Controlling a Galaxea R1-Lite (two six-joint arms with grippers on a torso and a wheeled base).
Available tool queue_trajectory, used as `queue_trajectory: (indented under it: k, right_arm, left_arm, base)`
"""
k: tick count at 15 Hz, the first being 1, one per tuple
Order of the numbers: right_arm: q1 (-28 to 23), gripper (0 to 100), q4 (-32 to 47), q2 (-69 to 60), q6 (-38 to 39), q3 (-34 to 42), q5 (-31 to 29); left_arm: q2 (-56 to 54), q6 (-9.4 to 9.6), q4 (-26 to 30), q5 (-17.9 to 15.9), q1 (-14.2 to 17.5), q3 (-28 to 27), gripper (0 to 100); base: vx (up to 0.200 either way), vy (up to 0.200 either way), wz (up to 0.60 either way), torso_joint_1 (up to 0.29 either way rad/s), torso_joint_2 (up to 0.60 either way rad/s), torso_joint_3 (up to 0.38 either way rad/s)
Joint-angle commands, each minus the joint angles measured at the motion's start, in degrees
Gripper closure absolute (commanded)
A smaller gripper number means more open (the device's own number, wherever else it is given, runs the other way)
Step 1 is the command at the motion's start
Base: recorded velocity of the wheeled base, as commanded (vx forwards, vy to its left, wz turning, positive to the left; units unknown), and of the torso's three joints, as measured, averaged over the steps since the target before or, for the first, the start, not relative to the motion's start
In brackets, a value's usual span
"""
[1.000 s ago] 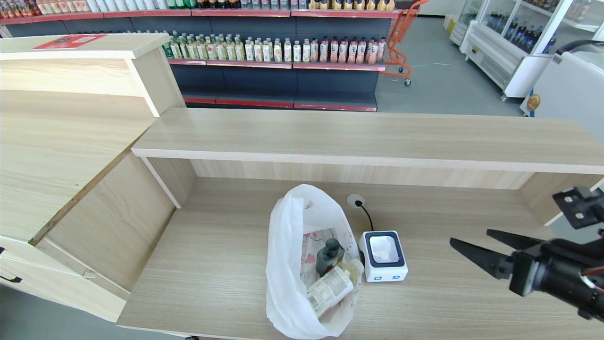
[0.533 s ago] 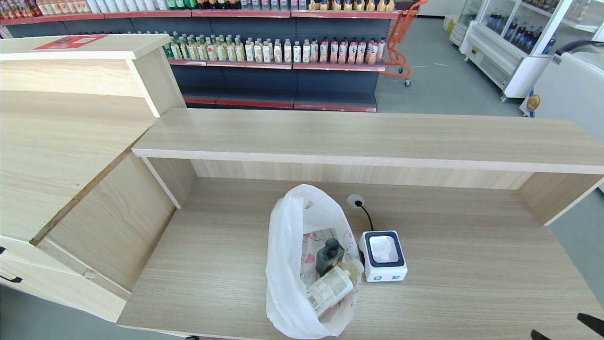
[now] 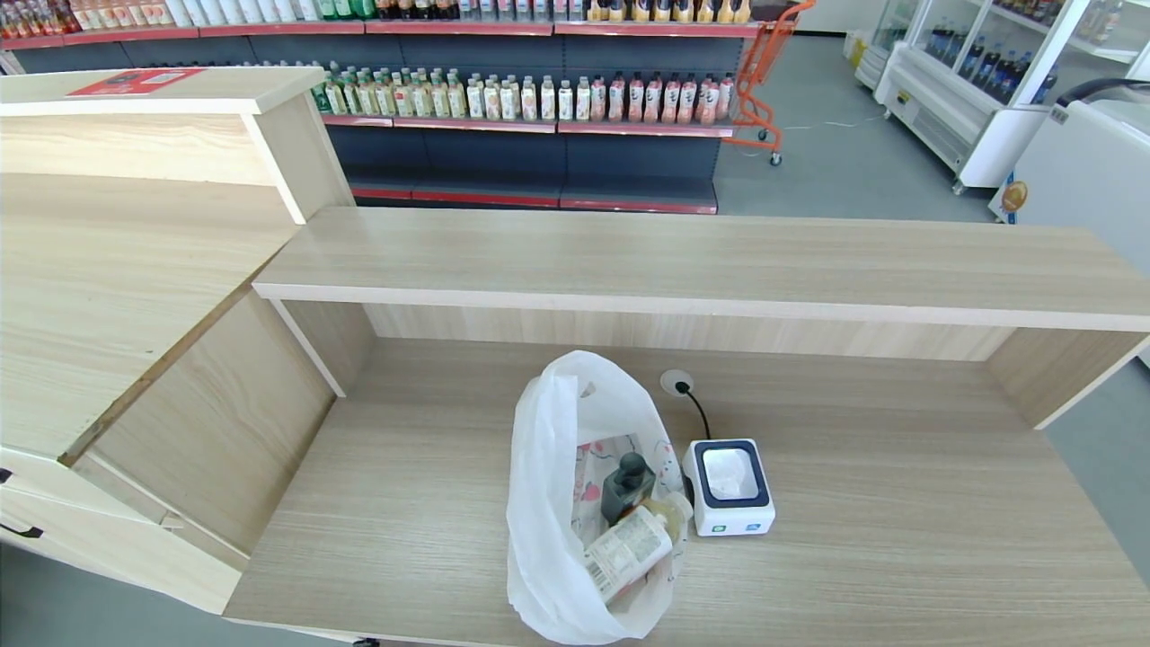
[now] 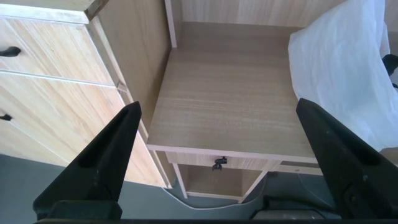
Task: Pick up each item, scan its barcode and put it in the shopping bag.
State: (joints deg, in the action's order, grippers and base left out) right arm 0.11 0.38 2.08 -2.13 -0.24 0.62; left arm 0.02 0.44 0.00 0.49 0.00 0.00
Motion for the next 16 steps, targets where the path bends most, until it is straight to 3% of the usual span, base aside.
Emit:
queue_trajectory:
  k: [1,3,4,16]
  right_arm:
    - [-0.2,0,0.24,-2.0,0.2,0.07,-0.01]
    - [-0.2,0,0.33,-2.08,0.2,-0.02,-0.09]
    - [-0.2,100,0.5,-2.08,0.29,-0.02,-0.09]
    - [-0.2,100,0.59,-2.0,0.2,-0.02,-0.09]
  left_arm:
    - [-0.02,0.0,0.0,0.04,0.0,0.0,0]
    - [-0.02,0.0,0.0,0.04,0.0,0.0,0]
    - [-0.02,0.0,0.0,-0.05,0.0,0.0,0]
    - [-0.02,0.0,0.0,0.04,0.0,0.0,0]
  base:
    - [0.0,0.0,0.0,0.0,0.0,0.0]
    - [0.0,0.0,0.0,0.0,0.0,0.0]
    - [0.0,0.0,0.0,0.0,0.0,0.0]
    - [0.0,0.0,0.0,0.0,0.0,0.0]
